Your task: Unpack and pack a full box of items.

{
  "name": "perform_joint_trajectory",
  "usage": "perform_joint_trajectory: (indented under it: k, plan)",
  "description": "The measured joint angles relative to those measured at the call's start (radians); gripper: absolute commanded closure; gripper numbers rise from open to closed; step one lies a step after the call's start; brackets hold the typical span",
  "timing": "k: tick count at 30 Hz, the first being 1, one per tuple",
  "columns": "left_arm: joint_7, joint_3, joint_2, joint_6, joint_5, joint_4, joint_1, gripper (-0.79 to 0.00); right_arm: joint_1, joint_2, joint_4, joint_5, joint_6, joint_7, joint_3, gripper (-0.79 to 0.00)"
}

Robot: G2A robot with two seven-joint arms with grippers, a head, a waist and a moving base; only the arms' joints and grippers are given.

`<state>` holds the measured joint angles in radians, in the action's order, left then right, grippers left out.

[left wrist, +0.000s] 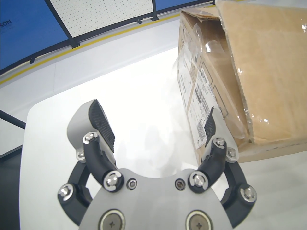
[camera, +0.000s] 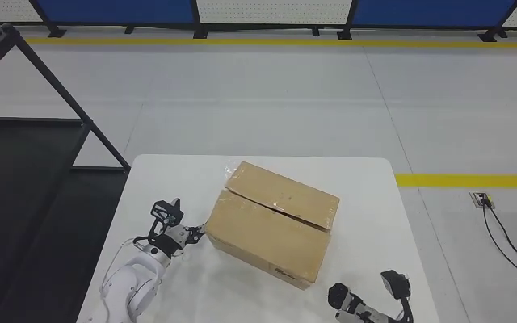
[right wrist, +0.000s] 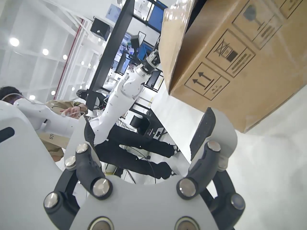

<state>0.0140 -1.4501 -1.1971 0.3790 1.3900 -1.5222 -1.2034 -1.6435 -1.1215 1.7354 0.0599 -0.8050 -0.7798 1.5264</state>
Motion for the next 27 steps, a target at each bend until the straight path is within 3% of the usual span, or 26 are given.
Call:
perform_joint_trajectory:
  k: [9,27]
  plan:
    - [-0.003,0.017,0.0,-0.007,-0.002,0.002,0.002,-0.785,0.044,-0.001,0.004,-0.088,0.044,0.01,-0.081,-0.785]
    - [-0.006,0.021,0.003,-0.014,-0.01,0.001,0.002,-0.785,0.135,-0.001,-0.027,-0.102,0.116,0.091,-0.154,-0.785]
